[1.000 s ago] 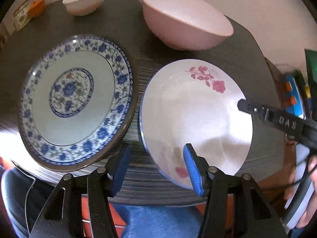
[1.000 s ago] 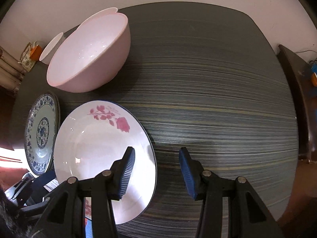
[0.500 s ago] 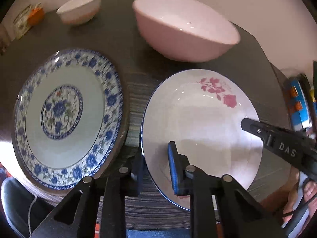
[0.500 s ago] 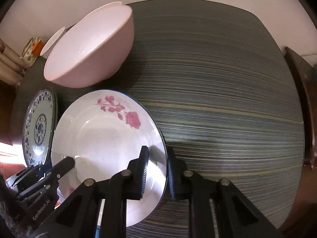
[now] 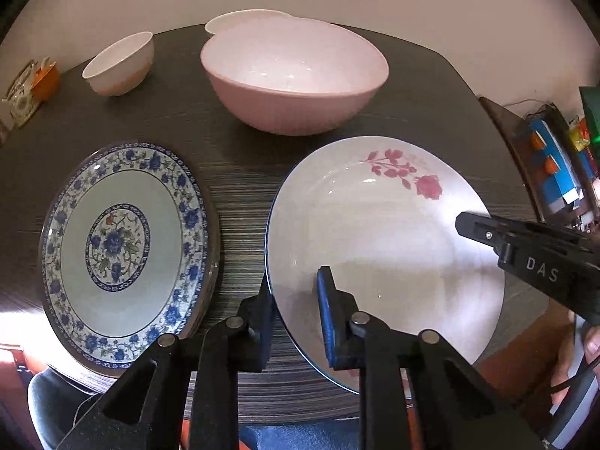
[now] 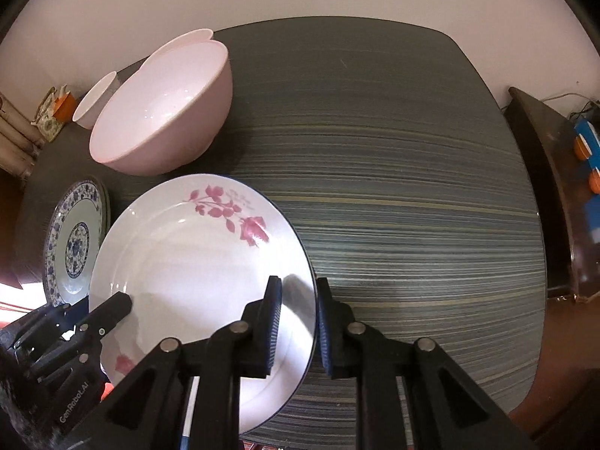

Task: Organize plates and bowls
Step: 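Carry the pink-flowered dish onto the blue-and-white plate stack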

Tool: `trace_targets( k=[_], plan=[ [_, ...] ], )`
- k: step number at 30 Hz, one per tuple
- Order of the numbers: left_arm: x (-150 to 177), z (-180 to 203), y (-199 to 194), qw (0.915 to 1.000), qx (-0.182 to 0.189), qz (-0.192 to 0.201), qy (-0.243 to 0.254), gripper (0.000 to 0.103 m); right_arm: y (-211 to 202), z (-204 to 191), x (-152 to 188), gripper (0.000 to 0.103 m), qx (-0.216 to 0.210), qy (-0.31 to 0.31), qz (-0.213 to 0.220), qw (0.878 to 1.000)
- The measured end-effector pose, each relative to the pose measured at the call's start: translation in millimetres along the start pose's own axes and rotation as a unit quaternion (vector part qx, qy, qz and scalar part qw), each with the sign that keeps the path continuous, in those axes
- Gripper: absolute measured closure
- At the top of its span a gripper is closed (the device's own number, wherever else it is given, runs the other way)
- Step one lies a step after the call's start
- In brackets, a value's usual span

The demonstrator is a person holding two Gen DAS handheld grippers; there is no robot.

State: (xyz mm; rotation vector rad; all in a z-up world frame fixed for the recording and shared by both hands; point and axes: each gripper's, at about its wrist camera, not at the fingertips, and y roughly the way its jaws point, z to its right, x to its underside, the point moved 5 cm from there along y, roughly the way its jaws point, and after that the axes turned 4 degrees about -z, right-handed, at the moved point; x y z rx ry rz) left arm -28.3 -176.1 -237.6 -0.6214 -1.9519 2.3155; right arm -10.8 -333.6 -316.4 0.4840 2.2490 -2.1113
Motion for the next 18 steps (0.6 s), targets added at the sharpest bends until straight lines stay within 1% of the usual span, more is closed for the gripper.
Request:
trace_targets(
  k=[1,6,18],
  plan=[
    [1,-6,-1,1.0,0.0,0.001,-0.001,0.084,-2,0,0,0.084,0.001,-0.001,0.002,1.0],
    [3,-11,-2,1.0,0.002,-0.003,-0.003,0.084,-3,0,1,0.084,0.0,0.003,0.001,1.0],
    [-1,2,2,1.0,0.001,-0.007,0.003,0.084,-3,5,2,0.084,0.0,0.007,0.001,1.0]
  ],
)
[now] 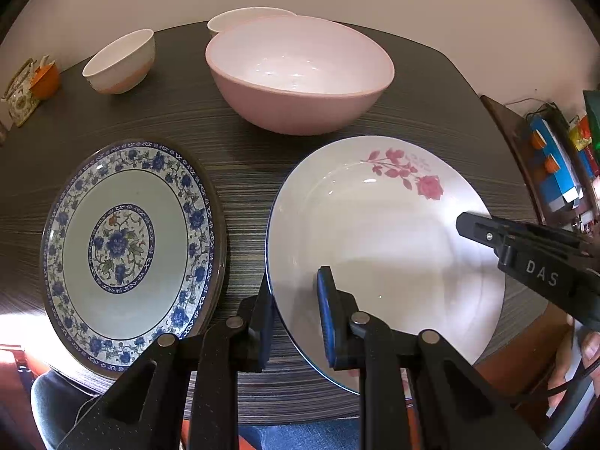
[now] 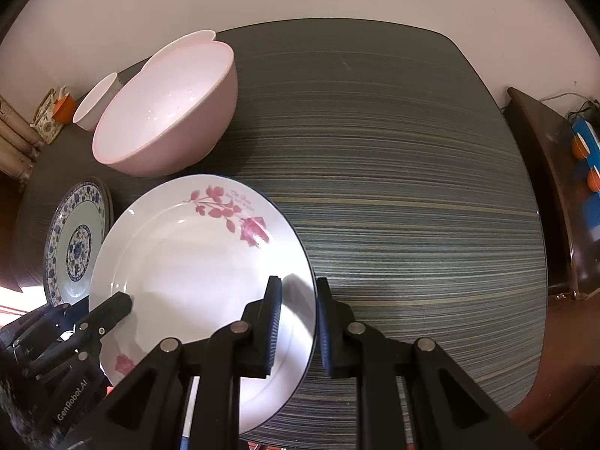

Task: Organize plates and bowls
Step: 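Carry the pink-flowered dish onto the blue-and-white plate stack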

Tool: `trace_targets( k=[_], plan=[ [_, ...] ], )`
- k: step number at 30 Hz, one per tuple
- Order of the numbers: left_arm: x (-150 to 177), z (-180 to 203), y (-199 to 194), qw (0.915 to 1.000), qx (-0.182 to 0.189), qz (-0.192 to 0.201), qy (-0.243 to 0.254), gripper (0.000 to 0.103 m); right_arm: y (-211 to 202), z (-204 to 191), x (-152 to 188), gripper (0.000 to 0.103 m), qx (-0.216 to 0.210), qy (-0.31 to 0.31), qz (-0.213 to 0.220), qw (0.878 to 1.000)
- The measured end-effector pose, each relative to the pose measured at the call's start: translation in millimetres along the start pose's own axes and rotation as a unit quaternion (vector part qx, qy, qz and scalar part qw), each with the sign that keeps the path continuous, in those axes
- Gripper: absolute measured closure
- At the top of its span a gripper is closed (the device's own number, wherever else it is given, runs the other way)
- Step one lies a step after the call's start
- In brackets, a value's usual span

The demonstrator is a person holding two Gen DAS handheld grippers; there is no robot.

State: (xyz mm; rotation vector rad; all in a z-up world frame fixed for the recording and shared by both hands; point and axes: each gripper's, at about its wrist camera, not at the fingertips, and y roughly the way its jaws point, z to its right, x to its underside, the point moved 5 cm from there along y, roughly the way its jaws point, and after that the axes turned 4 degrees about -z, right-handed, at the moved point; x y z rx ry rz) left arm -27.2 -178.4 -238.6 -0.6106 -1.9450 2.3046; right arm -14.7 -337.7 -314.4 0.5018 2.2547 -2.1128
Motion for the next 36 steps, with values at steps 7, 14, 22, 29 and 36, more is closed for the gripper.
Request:
trace_targets(
  k=[7,14,22,29,36],
  plan=[
    [3,-3,-9,1.0,0.001,0.005,0.004,0.084,-6,1,4,0.084,-0.001,0.002,0.005,1.0],
    [8,-16,-28,0.9999,0.003,0.015,-0.002,0.084,-24,-18,9,0.084,-0.003,-0.007,0.015,1.0],
    [19,-58,-55,0.9993,-0.007,0.031,-0.021,0.084,-37,-65,12,0.084,-0.013,-0.032,0.02,0.999],
    [27,-107,-74,0.9978,-0.021,0.044,-0.045,0.084,-40,-118,9,0.084,-0.023,-0.059,0.021,0.998],
    [32,-160,-86,0.9957,-0.033,0.051,-0.07,0.083,-37,-173,-4,0.084,-0.035,-0.08,0.02,0.996]
  ],
)
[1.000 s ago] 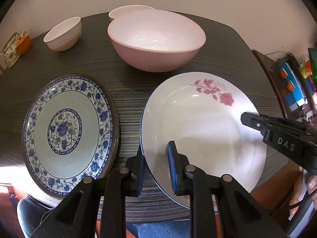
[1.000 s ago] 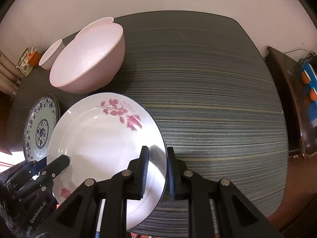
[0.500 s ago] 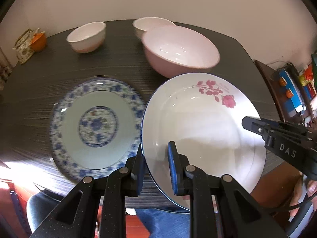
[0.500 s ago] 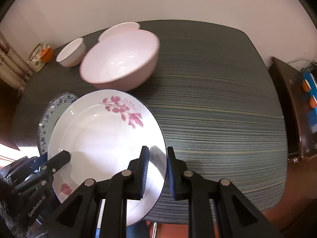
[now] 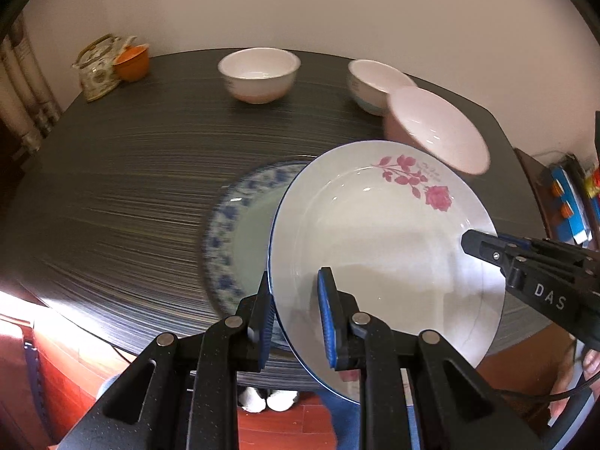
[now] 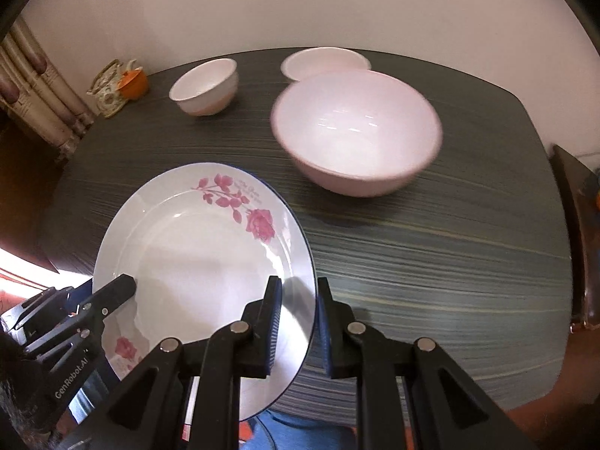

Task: Organize plates and bowls
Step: 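Carry the pink-flowered dish onto the blue-and-white plate stack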

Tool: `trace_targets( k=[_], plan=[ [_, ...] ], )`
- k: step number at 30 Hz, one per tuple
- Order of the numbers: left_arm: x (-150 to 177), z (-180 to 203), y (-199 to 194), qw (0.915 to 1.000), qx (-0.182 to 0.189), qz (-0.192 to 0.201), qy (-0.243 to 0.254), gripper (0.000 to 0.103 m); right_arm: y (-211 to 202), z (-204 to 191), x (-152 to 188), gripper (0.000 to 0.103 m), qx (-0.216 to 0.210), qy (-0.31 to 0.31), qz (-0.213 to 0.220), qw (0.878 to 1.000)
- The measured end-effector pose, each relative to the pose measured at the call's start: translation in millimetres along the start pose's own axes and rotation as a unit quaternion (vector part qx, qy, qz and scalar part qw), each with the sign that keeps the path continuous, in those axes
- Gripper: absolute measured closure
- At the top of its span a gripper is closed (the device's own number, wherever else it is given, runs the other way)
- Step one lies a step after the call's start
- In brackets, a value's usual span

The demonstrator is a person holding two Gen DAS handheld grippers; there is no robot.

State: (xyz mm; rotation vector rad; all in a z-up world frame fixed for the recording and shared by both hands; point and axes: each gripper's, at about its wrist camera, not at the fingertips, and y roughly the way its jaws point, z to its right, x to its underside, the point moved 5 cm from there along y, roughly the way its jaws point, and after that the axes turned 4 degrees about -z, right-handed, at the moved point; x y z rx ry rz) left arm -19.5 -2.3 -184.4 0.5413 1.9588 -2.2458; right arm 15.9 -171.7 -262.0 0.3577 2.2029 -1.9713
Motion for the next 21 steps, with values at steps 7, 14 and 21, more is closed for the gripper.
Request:
trace_targets(
  k=[7,14,21],
  plan=[
    [-4,-45,13,0.9998,-0.014,-0.01,-0.012,0.083,29,-37,-11,0.084,-0.005,-0.015,-0.02,1.0],
    [-8,-61,35,0.9996,-0.022,-0.017,-0.012,0.083,53,-47,-14,0.084,-0.007,-0.018,-0.04,0.999],
    [-8,-61,50,0.9995,-0.019,-0.023,-0.013,0.082,61,-43,-15,0.084,0.005,-0.022,-0.047,0.999]
  ],
)
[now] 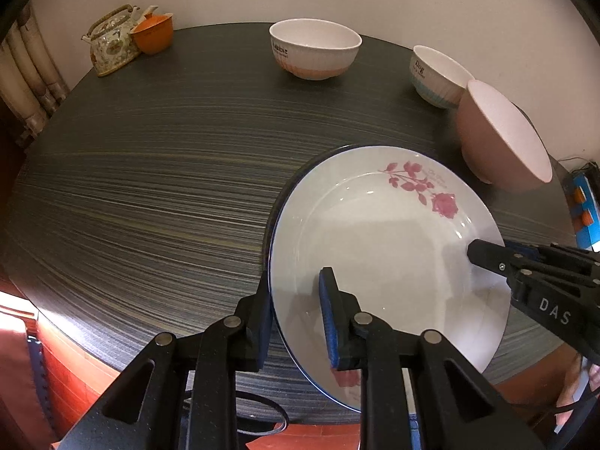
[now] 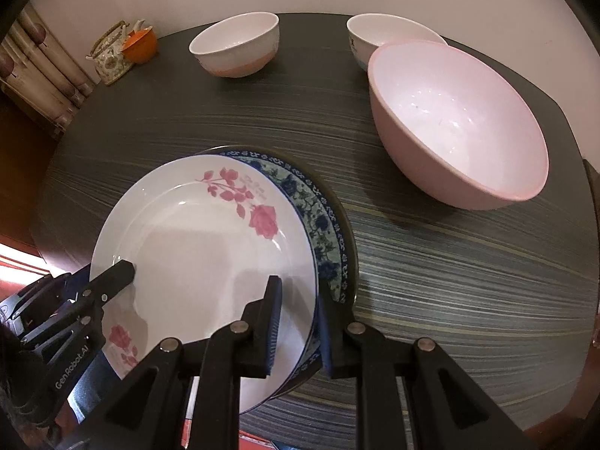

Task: Organize plates and bowls
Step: 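Carry the pink-flowered dish onto the blue-and-white plate stack, then open both grippers and withdraw from the dish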

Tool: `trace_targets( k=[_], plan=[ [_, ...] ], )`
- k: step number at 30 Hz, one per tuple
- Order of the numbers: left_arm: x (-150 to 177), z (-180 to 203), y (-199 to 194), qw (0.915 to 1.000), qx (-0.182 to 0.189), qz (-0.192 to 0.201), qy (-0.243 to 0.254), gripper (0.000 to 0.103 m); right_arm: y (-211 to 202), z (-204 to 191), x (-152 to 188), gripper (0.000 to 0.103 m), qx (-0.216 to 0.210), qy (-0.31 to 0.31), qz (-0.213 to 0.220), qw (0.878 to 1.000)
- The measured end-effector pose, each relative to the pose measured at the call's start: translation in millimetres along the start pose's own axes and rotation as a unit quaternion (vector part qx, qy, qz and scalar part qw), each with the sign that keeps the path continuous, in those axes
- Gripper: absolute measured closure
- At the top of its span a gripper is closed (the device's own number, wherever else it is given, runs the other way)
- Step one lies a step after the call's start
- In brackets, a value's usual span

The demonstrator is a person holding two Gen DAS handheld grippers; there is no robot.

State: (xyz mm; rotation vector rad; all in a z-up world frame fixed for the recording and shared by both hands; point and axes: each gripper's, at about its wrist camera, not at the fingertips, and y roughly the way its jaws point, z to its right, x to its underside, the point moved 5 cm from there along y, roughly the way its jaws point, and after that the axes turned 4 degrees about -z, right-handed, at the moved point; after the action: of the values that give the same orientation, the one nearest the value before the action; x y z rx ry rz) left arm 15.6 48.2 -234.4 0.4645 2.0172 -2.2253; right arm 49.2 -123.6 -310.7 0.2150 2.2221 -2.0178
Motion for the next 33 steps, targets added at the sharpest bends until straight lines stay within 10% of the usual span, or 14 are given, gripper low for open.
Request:
trace_targets(
  k=[18,22,33],
  plan=[
    [-3,9,7,0.9998,-0.011,0.008,0.013,0.081,5,2,-1,0.082,0.003,0.009,0.011,1.0],
    [-5,9,-5,0.9994,0.014,0.021,0.021,0.036,1,8,3,0.081,0.003,0.019,0.025,1.0],
    [-15,-31,-66,0.9983,0.028,0.048,-0.018,0.029,-56,21,61,0.065,-0.02,0.058,0.079,0.995]
  ],
)
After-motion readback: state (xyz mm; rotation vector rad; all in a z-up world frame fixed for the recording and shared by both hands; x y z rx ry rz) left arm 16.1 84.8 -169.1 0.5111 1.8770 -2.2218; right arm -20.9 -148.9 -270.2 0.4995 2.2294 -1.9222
